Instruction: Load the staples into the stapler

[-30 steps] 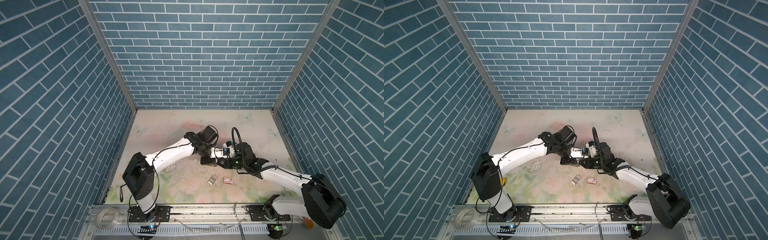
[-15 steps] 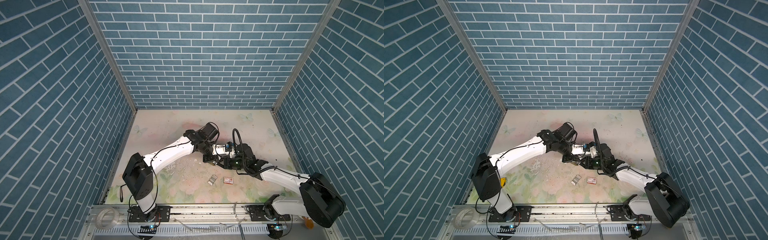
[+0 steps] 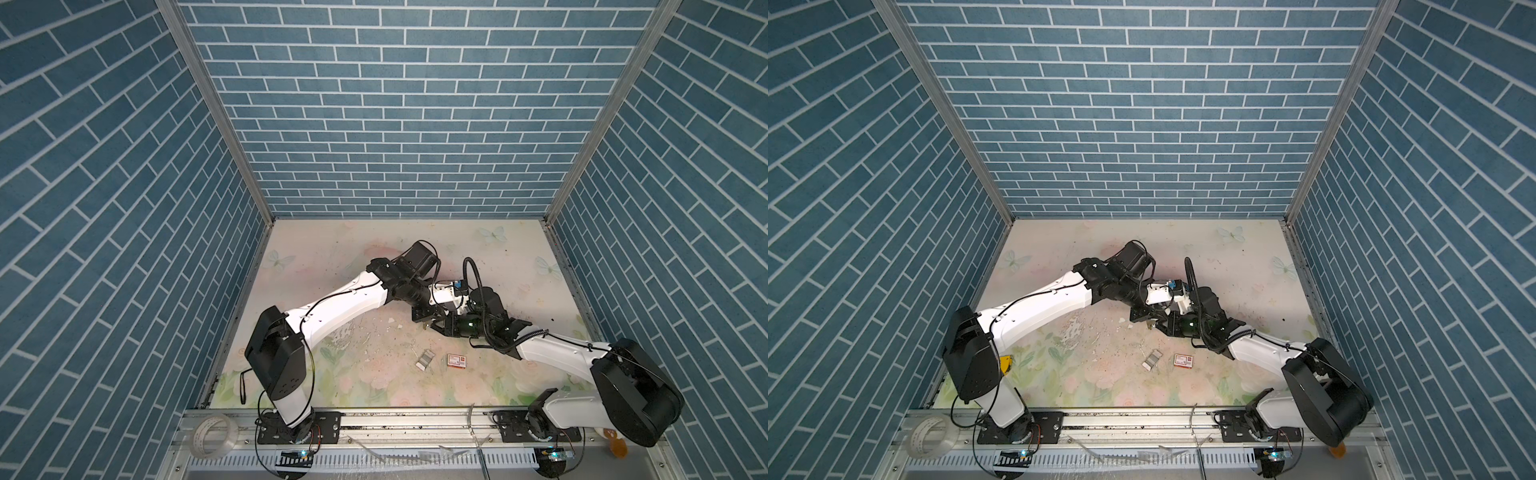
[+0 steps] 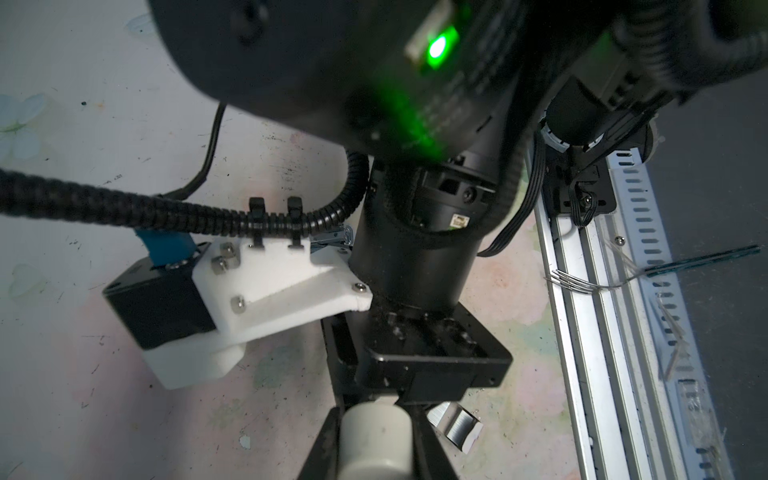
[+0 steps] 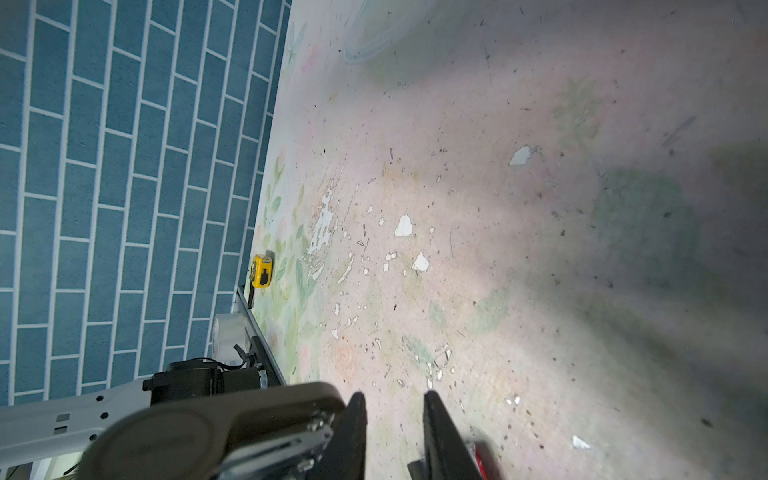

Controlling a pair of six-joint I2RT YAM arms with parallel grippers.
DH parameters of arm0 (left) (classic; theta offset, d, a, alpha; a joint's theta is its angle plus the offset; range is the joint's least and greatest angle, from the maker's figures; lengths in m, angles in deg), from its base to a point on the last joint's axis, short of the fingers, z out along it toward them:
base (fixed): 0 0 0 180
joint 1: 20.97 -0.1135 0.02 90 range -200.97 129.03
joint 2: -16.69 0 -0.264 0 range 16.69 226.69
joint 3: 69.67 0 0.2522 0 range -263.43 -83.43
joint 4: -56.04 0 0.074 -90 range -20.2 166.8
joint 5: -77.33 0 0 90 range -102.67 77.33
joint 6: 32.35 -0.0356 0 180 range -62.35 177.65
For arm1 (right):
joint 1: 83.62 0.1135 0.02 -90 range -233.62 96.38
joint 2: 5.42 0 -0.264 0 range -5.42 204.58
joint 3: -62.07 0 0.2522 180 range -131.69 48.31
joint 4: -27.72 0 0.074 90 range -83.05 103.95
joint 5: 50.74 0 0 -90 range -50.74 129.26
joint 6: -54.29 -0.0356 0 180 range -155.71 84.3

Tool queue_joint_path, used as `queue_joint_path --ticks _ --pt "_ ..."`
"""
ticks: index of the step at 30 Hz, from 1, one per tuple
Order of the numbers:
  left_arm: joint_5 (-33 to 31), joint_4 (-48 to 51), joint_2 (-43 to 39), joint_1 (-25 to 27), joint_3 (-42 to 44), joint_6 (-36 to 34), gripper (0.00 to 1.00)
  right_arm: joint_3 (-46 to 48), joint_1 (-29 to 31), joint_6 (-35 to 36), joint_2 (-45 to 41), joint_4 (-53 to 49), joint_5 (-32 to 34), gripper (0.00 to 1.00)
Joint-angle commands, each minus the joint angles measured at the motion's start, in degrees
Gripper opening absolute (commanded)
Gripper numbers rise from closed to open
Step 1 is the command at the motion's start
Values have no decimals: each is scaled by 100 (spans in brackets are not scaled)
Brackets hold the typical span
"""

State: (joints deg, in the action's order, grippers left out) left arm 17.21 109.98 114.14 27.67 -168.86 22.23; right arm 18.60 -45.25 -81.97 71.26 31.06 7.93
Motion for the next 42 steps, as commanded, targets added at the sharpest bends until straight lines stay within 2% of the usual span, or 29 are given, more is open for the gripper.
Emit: queue_joint_path --ticks 1,8,14,22,26,30,35,42 --pt "116 -145 129 31 -114 139 0 36 57 -146 5 416 -190 27" --pt "72 -148 139 15 -89 100 0 140 57 -155 -176 258 66 29" --pt "50 -46 -15 -181 34 -72 0 227 48 0 -710 -403 605 32" --pt "576 385 -78 -470 28 -217 0 332 -122 279 -1430 -1164 921 39" --pt "1013 700 -57 -518 -98 -309 0 428 -164 637 -1806 -1161 629 44" --pt "1633 1303 167 -588 -497 -450 0 657 -164 1016 -2474 -668 -269 49" --pt "2481 2086 656 -807 -1179 -548 0 677 -163 1163 -3245 -766 -892 53" --pt "3203 2702 1188 -979 -1798 -633 0 691 -163 1208 -3666 -932 -915 57"
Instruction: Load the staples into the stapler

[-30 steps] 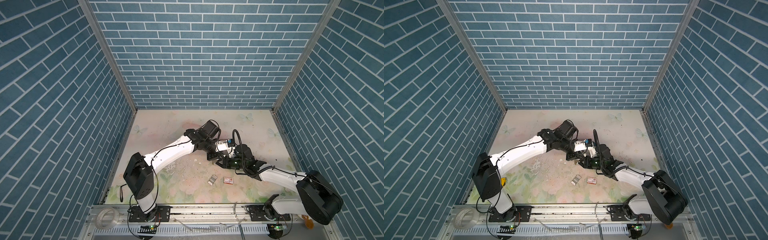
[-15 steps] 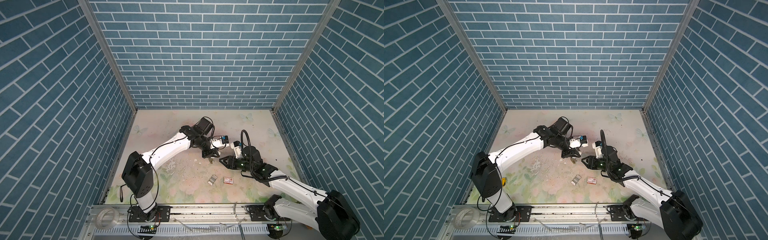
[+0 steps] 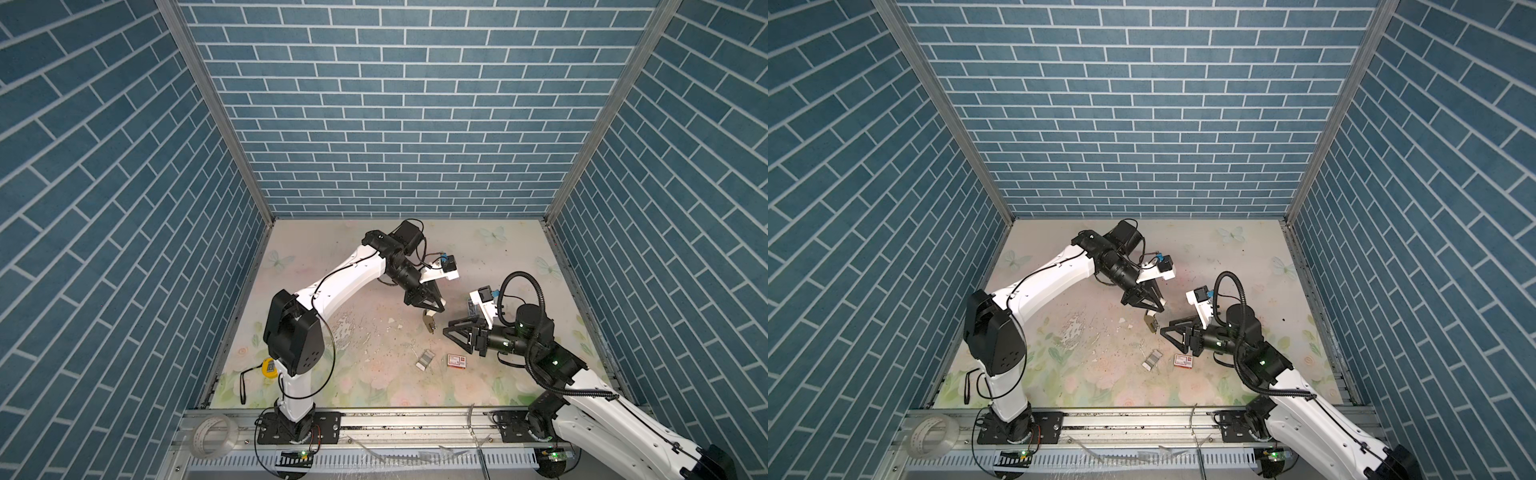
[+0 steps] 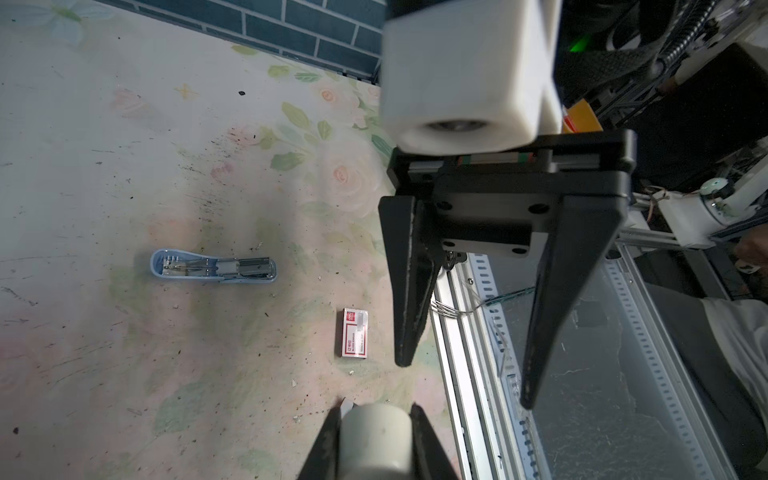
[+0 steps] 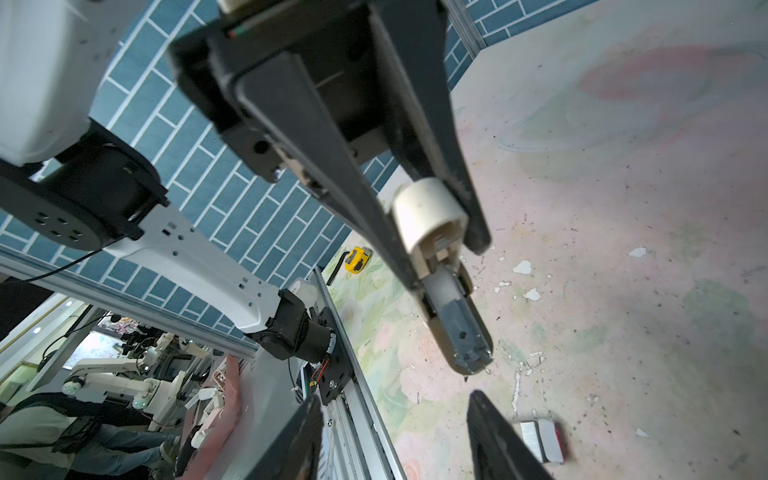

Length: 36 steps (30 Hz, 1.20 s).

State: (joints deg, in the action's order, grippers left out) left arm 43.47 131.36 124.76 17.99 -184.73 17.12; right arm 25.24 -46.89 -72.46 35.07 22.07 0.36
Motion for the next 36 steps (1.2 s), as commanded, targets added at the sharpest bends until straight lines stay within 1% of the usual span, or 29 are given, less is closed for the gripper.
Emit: queue_joint_path --ticks 1,4,7,18,23,25,32,36 --pt "688 650 196 -11 -289 -121 0 -10 1 290 -7 -45 -112 57" --pt "1003 944 399 -11 -586 -159 0 -142 1 393 164 -44 127 57" --pt "1140 1126 513 -11 -774 -218 0 -244 9 423 363 78 194 57" --pt "1294 1146 686 -20 -864 -148 0 -374 119 161 997 880 -66 58" --pt "1351 1196 729 -20 -917 -155 0 -441 175 110 1247 1050 -87 57" --pt "1356 1199 732 -20 -908 -157 0 -477 177 107 1295 1058 -66 56" --pt "1437 1192 694 -11 -839 -149 1 -508 177 59 1413 1180 29 46" --pt "1479 1176 680 -11 -840 -121 1 -522 185 -49 1529 1333 -57 46"
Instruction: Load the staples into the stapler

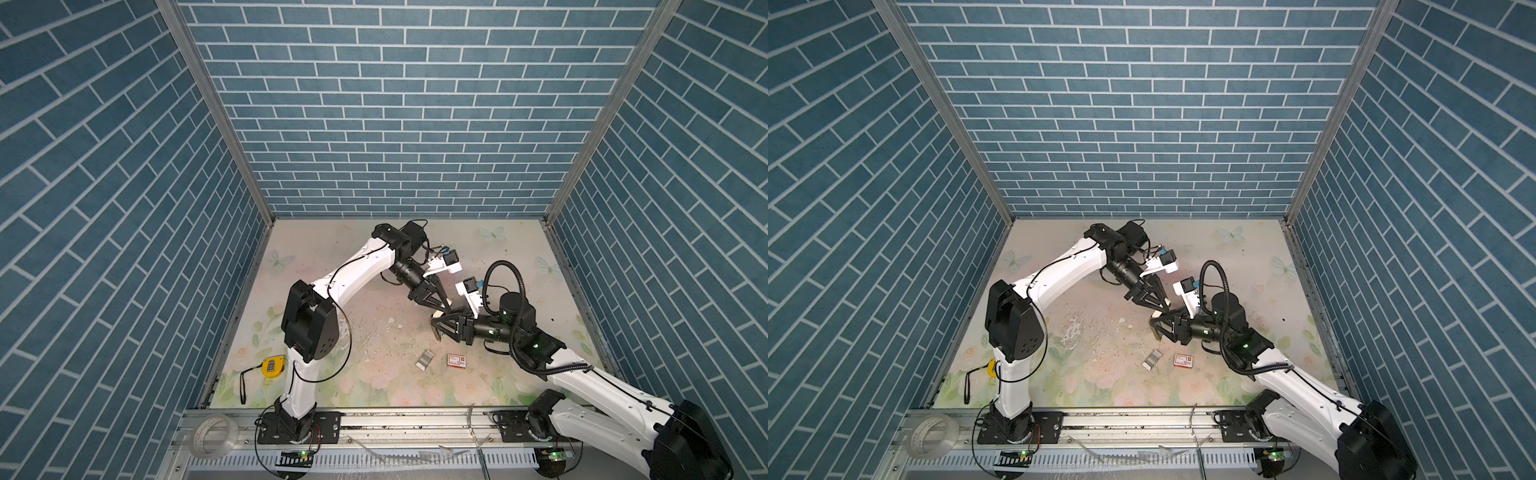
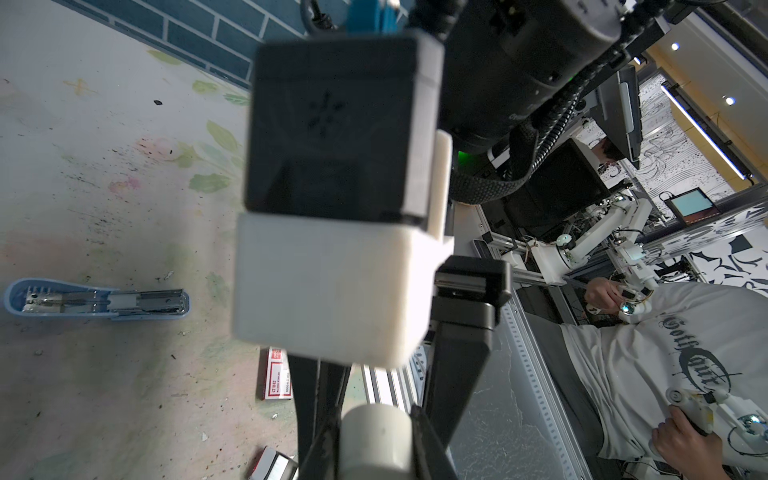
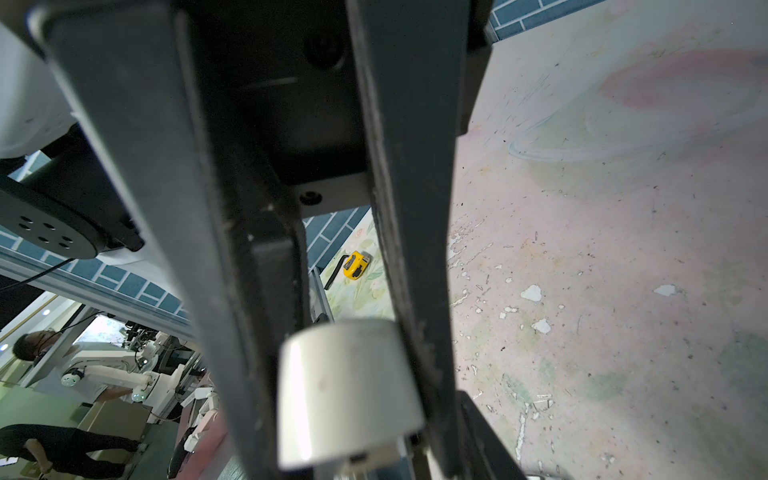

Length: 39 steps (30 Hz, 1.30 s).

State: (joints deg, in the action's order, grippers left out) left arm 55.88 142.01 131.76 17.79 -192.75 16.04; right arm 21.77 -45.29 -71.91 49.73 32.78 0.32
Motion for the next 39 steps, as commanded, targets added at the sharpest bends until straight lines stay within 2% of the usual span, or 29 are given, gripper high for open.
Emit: queue_joint_path --ticks 1,7,11,12,14,18,21,24,30,36,39 --pt "246 109 -18 8 -43 -14 2 -181 22 -114 87 264 -61 47" --pt "290 116 -28 8 -28 -14 2 -176 26 -150 219 321 -60 41" --pt "281 92 -50 8 -17 18 4 -158 26 -133 241 319 21 25" --pt "272 75 -56 8 -11 37 8 -158 25 -124 237 315 46 23" --pt "234 -30 -115 6 54 118 24 -163 27 -92 217 255 120 19" --pt "-109 -687 -439 -16 459 522 66 -193 17 -12 118 32 291 18" --pt "-522 -1424 -834 -107 930 949 80 -239 17 122 -80 -393 512 18" --pt "-987 -2019 -1230 -310 1396 1298 86 -281 16 291 -306 -1094 880 18" --pt "-2691 -3259 -1962 -986 2310 2227 88 -514 9 622 -419 -2612 1994 18" --pt "-4309 -3627 -2623 -1420 2693 2420 90 -1229 17 953 404 -3797 3041 19" --pt "-4737 -3889 -2974 -1439 2947 2300 91 -1582 23 1019 986 -3976 3200 19"
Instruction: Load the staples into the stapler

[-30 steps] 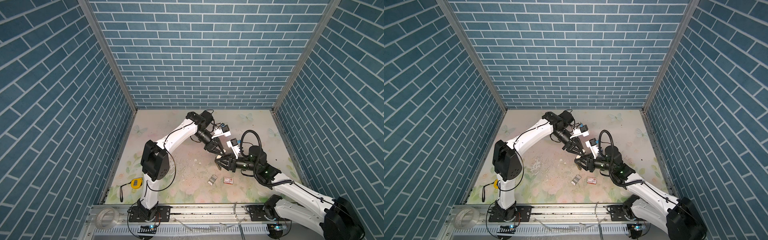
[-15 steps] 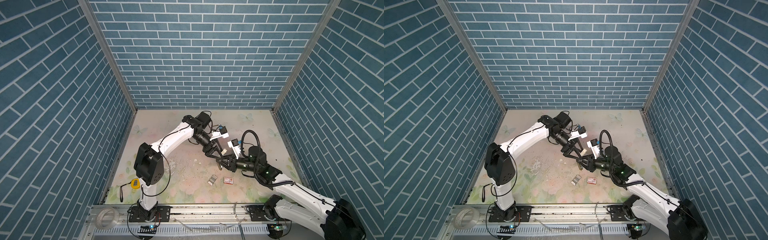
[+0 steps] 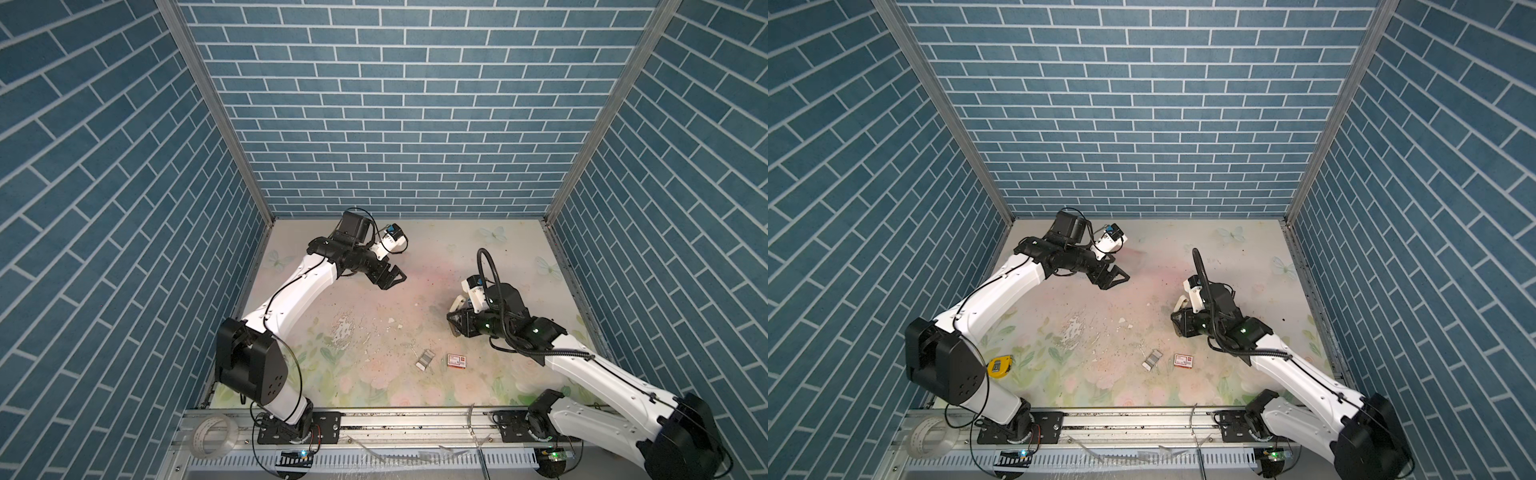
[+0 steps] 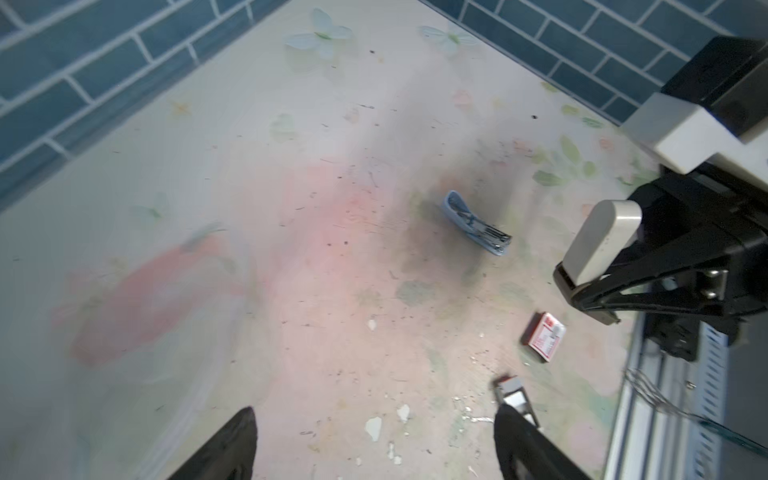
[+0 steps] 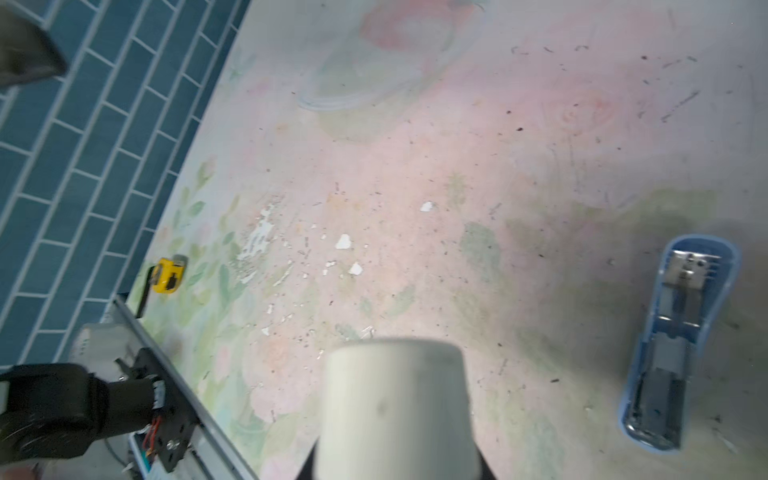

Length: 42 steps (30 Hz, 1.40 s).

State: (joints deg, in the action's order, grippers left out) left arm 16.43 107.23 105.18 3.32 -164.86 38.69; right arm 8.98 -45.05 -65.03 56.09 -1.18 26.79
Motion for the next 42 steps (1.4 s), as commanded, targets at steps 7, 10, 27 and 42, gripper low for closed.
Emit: queue_joint_path --ticks 7,10,27,42 --pt "-914 -642 -723 7 579 12 93 -858 93 204 1624 -558 1226 19" --pt "-801 -561 -678 13 611 -45 93 -1028 162 146 2035 -554 1415 20" --pt "-231 -573 -721 14 935 -240 93 -1747 524 -50 3395 -903 2406 22" --pt "-242 -430 -704 14 949 -275 94 -1583 756 -548 3824 -496 2512 28"
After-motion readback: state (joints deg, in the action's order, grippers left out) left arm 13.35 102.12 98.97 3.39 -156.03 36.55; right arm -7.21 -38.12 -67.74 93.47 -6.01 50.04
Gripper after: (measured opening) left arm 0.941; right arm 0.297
